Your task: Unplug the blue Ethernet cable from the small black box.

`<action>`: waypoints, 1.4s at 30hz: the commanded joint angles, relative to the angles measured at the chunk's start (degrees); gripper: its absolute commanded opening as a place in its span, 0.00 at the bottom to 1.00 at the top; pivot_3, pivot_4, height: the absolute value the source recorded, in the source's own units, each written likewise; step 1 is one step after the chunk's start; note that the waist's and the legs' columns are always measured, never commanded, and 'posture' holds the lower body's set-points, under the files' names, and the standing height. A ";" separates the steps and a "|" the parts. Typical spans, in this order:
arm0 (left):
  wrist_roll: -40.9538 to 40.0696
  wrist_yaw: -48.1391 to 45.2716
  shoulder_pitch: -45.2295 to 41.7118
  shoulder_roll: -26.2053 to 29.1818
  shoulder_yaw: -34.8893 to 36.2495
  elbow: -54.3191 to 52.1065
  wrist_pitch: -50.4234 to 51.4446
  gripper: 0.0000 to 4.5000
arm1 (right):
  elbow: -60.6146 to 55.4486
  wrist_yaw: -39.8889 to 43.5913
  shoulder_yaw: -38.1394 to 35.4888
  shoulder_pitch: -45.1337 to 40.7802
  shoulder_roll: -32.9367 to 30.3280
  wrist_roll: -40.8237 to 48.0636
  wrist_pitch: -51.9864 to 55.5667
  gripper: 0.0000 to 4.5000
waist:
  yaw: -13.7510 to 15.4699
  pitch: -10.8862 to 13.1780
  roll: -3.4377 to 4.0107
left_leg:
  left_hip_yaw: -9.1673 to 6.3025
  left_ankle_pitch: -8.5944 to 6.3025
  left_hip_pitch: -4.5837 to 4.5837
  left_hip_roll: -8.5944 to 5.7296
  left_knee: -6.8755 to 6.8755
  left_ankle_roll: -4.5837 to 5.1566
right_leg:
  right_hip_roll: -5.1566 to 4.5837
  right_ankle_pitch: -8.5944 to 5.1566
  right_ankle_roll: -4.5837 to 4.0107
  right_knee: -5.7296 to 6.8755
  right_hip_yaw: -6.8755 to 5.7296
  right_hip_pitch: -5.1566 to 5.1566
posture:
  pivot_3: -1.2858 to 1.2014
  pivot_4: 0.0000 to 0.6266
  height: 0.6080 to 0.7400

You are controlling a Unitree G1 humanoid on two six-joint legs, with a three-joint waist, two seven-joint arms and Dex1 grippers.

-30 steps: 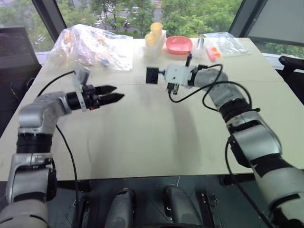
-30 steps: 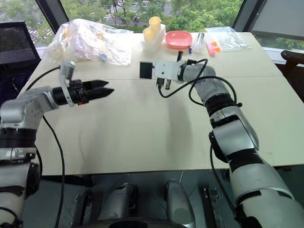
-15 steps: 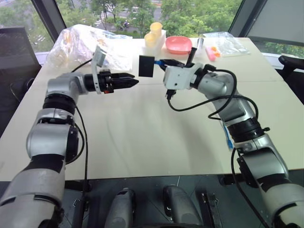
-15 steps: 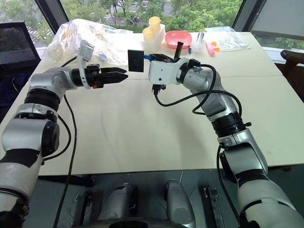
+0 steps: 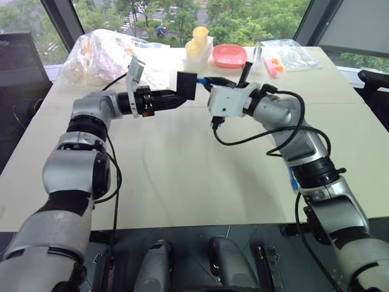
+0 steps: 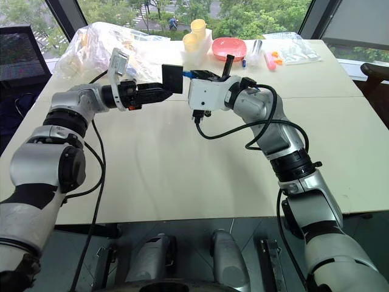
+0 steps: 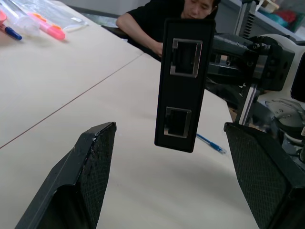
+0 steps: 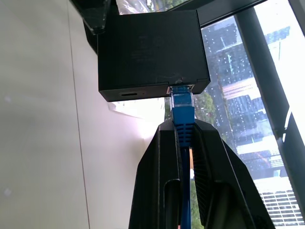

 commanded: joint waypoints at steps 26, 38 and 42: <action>1.01 -1.94 -3.94 0.25 4.73 -0.70 1.71 0.12 | -7.70 1.87 1.71 1.01 1.01 -1.41 0.64 0.00 | 0.01 0.00 0.00 | -0.02 0.00 -0.07 0.00 0.05 0.00 | 0.00 0.01 0.01 0.03 -0.02 -0.04 | 0.52 0.24 1.00; 1.00 -5.02 -0.61 1.69 4.78 -2.75 1.69 0.12 | -31.50 20.34 -12.37 13.66 -2.73 21.86 38.85 0.99 | 0.67 -0.01 -0.01 | -0.08 0.00 -0.12 0.00 0.12 0.00 | 0.00 0.01 0.02 0.05 -0.04 -0.03 | 0.52 0.24 1.00; -1.33 -8.80 -2.54 2.78 6.64 -2.85 5.44 0.12 | -42.41 19.41 -32.79 14.62 14.72 47.41 79.12 0.99 | 0.44 -0.01 -0.02 | -0.14 0.00 -0.09 0.07 0.13 0.00 | 0.00 0.04 0.00 0.19 -0.10 -0.04 | 0.52 0.24 1.00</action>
